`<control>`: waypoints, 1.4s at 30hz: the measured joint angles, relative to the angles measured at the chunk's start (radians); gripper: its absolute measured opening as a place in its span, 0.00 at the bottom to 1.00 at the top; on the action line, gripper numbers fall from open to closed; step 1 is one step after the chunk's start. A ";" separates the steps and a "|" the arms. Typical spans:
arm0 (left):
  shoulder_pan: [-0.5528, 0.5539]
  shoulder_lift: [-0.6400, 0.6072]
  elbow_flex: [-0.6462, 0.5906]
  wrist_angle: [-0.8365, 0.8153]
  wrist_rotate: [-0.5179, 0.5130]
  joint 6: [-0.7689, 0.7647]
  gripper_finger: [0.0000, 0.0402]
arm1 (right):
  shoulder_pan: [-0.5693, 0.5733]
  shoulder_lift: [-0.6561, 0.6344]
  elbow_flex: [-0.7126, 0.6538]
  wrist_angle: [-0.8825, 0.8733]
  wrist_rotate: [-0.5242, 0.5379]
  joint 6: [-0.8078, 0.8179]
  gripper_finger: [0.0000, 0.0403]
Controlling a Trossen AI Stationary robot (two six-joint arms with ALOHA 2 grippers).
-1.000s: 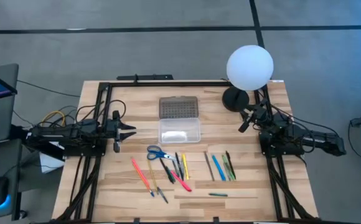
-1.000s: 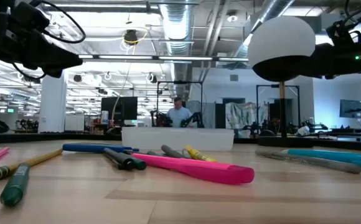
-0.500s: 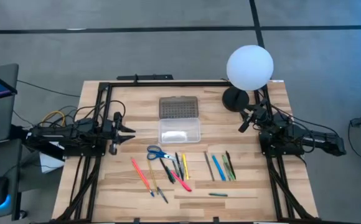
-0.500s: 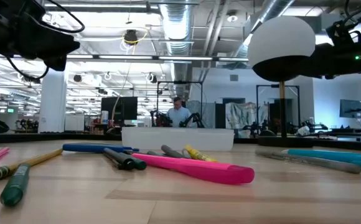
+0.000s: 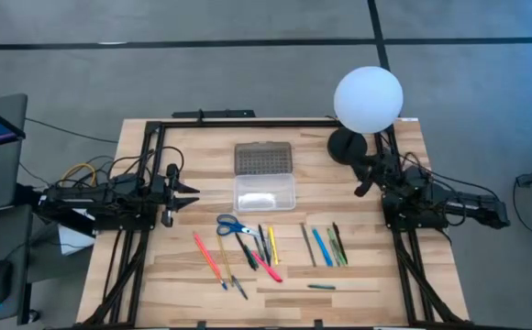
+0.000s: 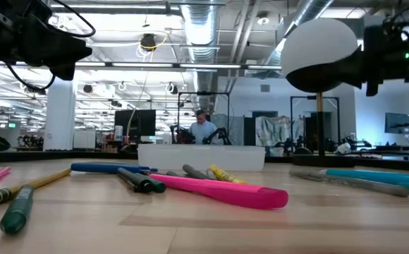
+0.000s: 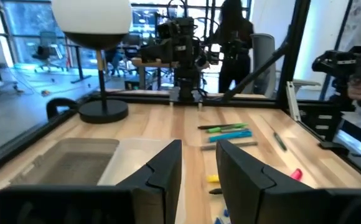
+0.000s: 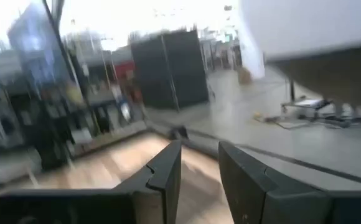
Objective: Pick & place school supplies into a supply box
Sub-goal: Put the blue scissors into the gray supply box
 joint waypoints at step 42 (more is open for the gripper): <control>0.000 0.100 0.116 0.239 0.105 0.228 0.23 | 0.301 0.461 0.381 0.134 -0.208 -0.351 0.25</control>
